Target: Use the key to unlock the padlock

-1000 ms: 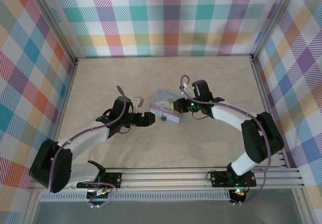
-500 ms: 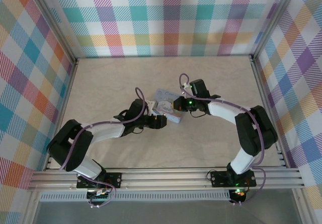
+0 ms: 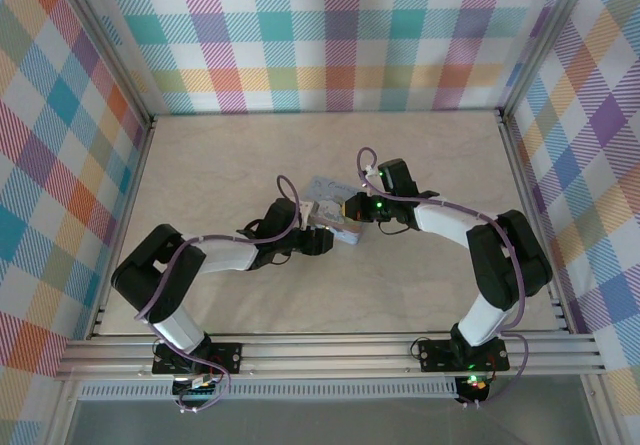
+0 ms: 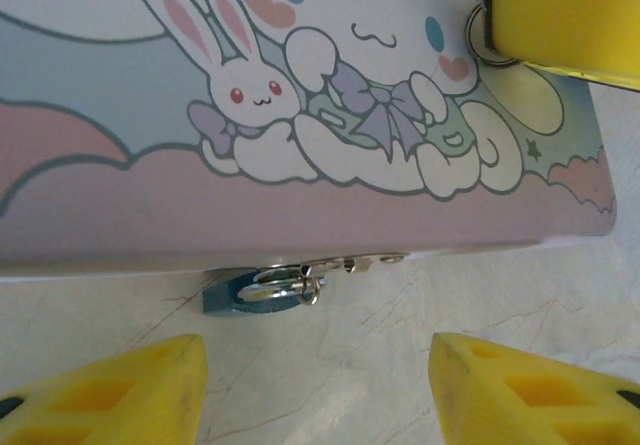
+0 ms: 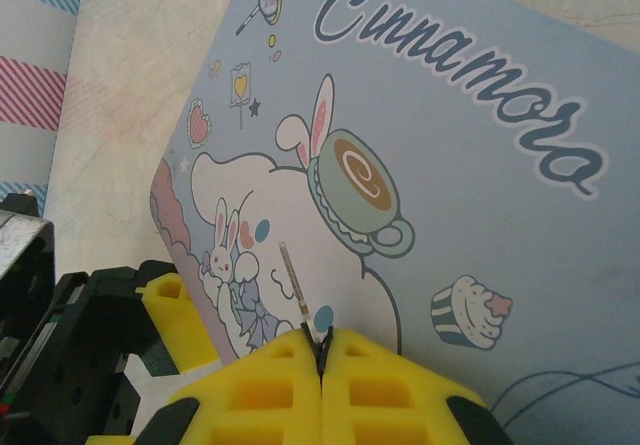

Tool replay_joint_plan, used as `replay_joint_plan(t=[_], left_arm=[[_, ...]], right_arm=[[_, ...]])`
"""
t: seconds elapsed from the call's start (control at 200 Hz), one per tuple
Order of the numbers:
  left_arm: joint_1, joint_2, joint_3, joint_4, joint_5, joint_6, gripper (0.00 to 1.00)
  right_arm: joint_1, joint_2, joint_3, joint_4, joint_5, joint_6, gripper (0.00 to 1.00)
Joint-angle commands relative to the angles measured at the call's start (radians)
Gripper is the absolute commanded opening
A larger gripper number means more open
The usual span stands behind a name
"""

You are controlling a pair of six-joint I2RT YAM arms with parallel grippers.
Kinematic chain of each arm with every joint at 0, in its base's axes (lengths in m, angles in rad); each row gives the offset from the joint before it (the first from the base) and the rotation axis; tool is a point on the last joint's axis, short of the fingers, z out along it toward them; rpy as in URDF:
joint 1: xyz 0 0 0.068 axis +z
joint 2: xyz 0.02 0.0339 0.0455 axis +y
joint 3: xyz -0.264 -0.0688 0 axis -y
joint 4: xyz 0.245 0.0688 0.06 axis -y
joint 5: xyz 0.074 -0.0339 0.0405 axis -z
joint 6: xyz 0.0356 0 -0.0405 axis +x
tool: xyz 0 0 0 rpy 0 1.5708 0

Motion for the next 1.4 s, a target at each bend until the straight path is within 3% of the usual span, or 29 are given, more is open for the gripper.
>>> replay_joint_plan(t=[0.0, 0.6, 1.4], left_arm=[[-0.016, 0.022, 0.011, 0.066, -0.017, 0.029, 0.59], [-0.017, 0.107, 0.044, 0.099, -0.065, 0.079, 0.5], [-0.042, 0.12, 0.067, 0.094, -0.035, 0.073, 0.39]], right_arm=[[-0.008, 0.013, -0.048, -0.086, 0.033, 0.012, 0.0], [-0.008, 0.012, -0.051, -0.106, 0.024, -0.017, 0.0], [-0.006, 0.012, -0.043, -0.099, 0.004, -0.013, 0.0]])
